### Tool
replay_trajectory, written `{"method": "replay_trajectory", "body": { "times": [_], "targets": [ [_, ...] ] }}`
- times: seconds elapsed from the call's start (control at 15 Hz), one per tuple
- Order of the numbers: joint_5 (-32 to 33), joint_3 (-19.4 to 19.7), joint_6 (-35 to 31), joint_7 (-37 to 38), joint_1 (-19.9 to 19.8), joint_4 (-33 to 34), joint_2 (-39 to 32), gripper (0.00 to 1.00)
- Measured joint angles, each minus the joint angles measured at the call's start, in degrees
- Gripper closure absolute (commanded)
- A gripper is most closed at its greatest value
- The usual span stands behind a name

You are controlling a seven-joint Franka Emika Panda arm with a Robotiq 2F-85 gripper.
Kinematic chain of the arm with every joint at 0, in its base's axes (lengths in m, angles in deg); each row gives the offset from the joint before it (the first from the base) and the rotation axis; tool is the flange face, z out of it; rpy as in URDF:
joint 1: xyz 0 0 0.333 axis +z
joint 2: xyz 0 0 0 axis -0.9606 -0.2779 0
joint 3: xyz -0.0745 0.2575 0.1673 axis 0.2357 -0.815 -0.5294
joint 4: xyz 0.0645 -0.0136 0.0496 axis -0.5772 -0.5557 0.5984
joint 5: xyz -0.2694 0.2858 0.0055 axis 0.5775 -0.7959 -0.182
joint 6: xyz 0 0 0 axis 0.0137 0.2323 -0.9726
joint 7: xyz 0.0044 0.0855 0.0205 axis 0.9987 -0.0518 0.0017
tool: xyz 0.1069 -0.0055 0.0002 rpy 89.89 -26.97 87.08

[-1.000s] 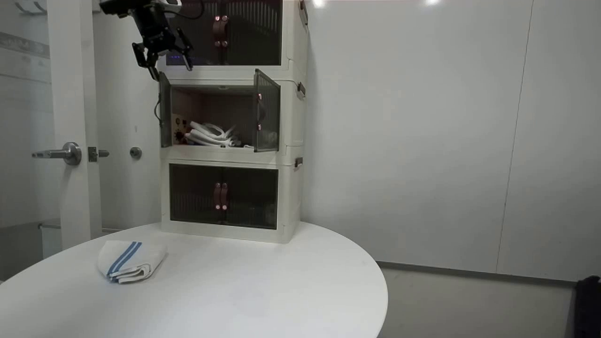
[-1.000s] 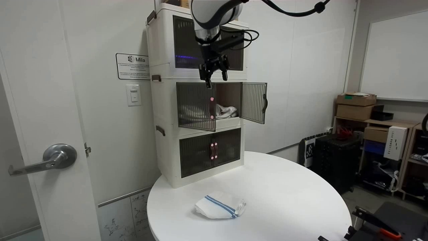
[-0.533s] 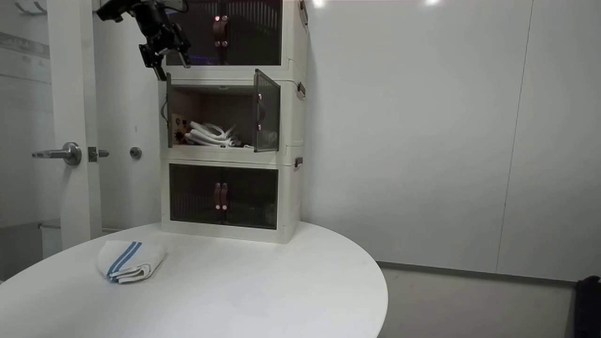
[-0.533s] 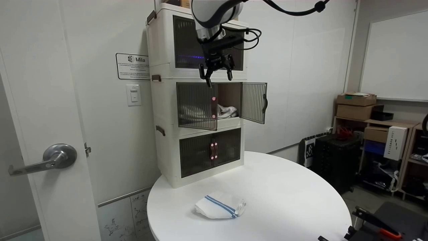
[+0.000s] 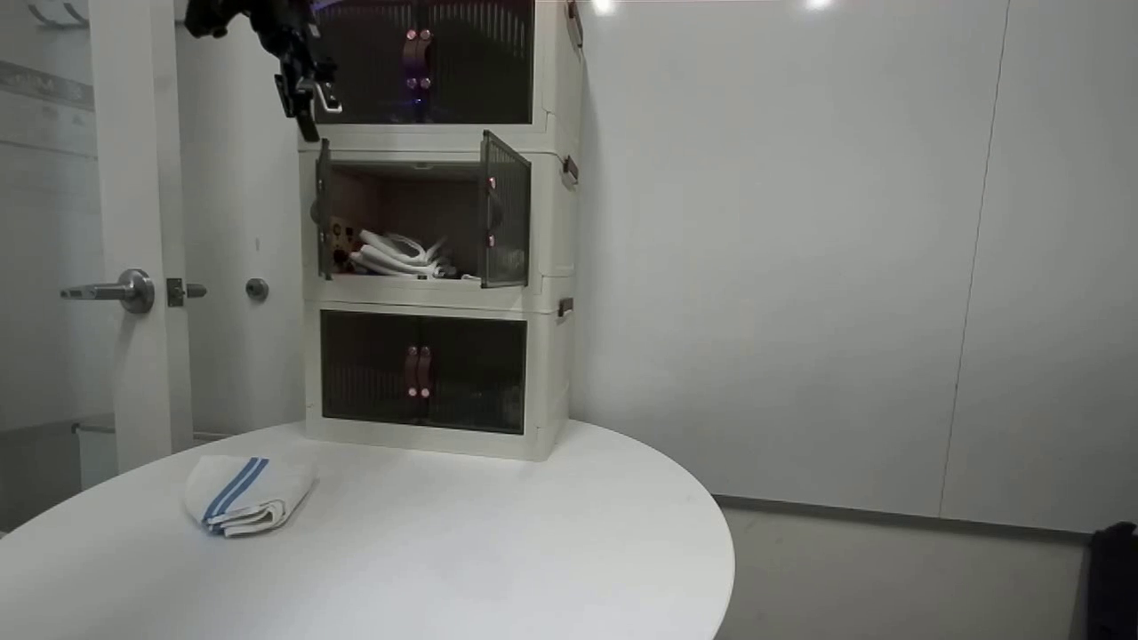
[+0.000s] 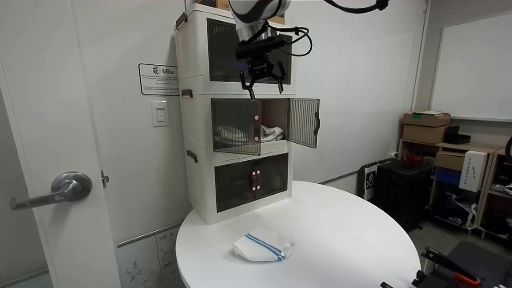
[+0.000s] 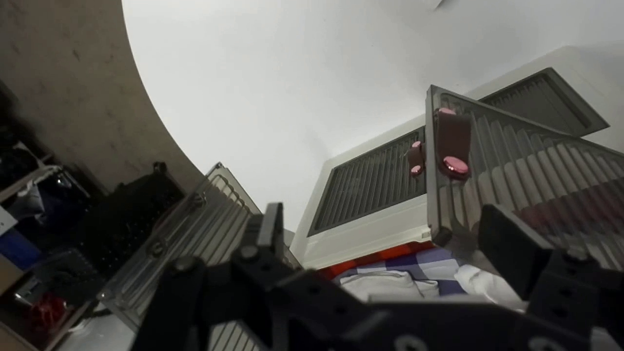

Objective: Close the left door of the second cabinet

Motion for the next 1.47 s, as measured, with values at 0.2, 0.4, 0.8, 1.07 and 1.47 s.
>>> {"method": "replay_trajectory", "body": {
  "times": [0.2, 0.4, 0.8, 1.07, 1.47],
  "targets": [
    [-5.66, -0.32, 1.49, 0.83, 0.00, 0.20, -0.14, 0.00],
    [-11.83, -1.26, 2.39, 0.76, 0.03, 0.76, -0.66, 0.00],
    [-15.03, -1.41, 2.36, 6.66, 0.19, 3.57, -3.26, 0.00],
    [-15.65, -1.17, -0.71, 13.56, 0.25, 7.52, -8.18, 0.00],
    [-12.61, -0.25, -9.85, 15.20, 1.17, 13.88, -15.17, 0.00]
  ]
}}
